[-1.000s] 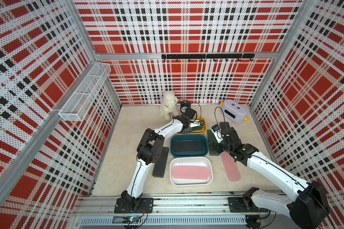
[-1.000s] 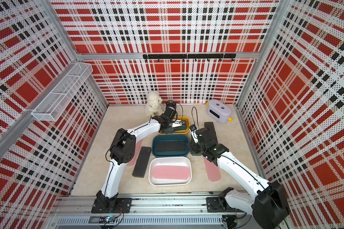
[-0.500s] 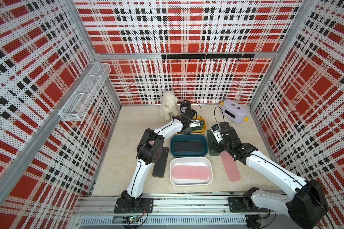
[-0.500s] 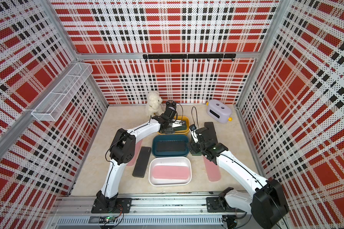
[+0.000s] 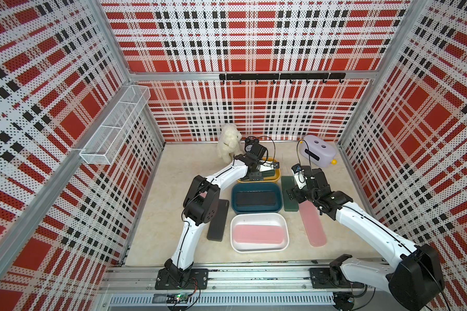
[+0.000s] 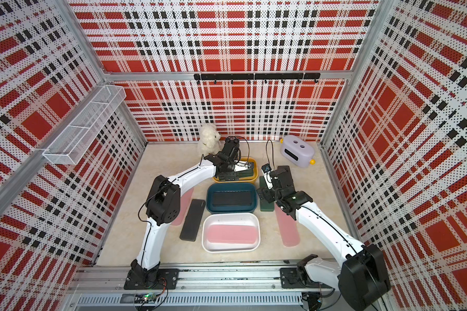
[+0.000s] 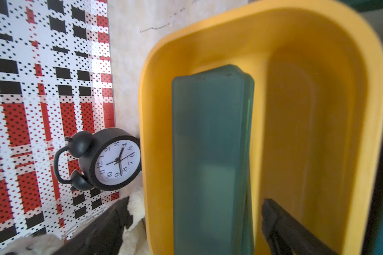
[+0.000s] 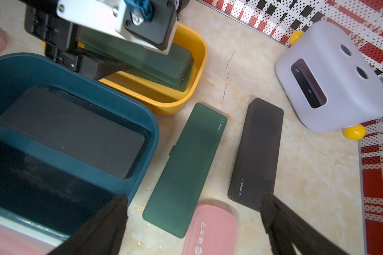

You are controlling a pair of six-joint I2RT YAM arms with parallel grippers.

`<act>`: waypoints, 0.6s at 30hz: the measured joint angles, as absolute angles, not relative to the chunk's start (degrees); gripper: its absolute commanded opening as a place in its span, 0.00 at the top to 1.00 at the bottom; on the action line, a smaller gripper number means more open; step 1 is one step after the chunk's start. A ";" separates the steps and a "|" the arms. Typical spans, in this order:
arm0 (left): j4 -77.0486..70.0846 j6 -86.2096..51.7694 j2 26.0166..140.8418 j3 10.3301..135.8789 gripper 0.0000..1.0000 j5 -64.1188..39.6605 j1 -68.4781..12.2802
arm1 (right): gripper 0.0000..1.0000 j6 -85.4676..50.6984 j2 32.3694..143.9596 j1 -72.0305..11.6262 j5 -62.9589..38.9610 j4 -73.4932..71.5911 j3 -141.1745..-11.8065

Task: Place the pencil cases by color into the storage box
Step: Place the pencil case at the storage box, then pick up the pencil case from the center of the board.

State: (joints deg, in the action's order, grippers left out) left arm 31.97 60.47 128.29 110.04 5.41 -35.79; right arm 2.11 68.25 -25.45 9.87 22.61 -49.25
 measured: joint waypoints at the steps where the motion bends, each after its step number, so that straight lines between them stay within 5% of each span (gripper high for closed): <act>1: 32.67 60.53 128.29 110.80 0.04 4.89 -35.79 | 0.00 2.11 68.49 -25.30 9.93 22.61 -49.25; 18: 34.44 54.00 116.62 110.72 0.06 -3.40 -35.48 | 0.00 1.19 76.01 -12.43 9.21 24.56 -53.54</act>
State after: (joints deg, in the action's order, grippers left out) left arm 34.44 54.00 116.62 110.72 -3.40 -35.48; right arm 1.19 76.01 -12.43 9.21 24.56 -53.54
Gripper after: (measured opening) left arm 0.943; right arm 0.995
